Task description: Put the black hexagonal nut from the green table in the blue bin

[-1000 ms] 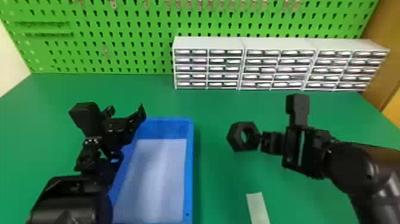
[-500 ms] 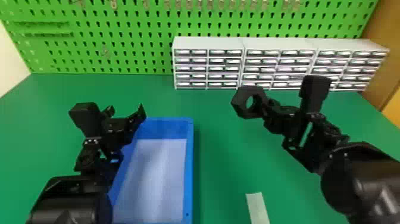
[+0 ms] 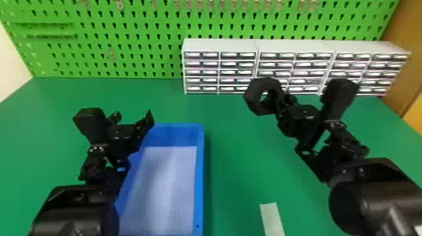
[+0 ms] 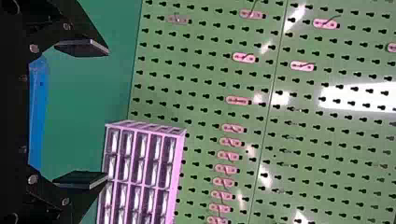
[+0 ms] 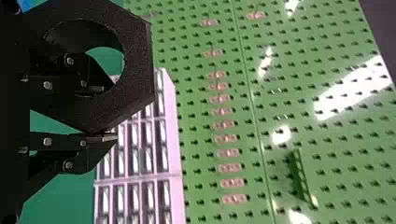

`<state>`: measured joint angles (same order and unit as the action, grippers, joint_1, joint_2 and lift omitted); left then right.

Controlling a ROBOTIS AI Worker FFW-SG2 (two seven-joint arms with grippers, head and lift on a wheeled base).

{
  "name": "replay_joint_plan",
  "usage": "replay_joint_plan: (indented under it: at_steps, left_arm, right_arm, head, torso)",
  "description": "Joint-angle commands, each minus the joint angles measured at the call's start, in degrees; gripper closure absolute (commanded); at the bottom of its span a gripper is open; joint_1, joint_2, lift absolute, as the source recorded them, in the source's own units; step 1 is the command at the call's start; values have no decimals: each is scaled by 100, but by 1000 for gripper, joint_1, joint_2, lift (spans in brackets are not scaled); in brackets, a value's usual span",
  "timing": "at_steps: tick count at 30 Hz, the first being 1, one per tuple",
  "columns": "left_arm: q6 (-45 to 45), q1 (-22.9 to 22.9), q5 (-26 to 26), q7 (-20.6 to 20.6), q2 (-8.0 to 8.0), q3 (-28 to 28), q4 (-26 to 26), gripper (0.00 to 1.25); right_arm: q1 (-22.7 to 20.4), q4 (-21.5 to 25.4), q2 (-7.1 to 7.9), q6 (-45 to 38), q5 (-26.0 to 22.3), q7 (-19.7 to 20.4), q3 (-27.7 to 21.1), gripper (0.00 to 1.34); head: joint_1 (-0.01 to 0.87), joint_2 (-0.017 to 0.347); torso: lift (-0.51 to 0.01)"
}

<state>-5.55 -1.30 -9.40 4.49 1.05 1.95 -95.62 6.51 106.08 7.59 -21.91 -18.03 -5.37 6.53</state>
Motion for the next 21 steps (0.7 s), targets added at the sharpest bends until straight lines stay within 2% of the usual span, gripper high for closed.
replay_joint_plan:
  at_steps: [1,3,6,15,21]
  left_arm:
    - [1,-2,0,-1,0,-10,0,321]
    - [1,-11,0,-1,0,-2,0,321]
    - [1,-11,0,-1,0,-2,0,321]
    - [1,-2,0,-1,0,7,0,321]
    - [1,-11,0,-1,0,25,0,321]
  right_arm:
    - [219,-26,234,-376,-245,-25,366,1018]
    - [307,-88,287,-411,-412,-34,507,1018]
    - [377,-140,287,-446,-491,-104,604,1018]
    - [536,-167,6,-938,-289,-658,586,1018]
    - [694,-255,-65,-1193,-280,-948,779,1018]
  head:
    - [686,51]
    - [686,51]
    - [686,51]
    - [686,51]
    - [686,51]
  torso:
    - [-97]
    - [-97]
    - [-97]
    - [-97]
    - [-97]
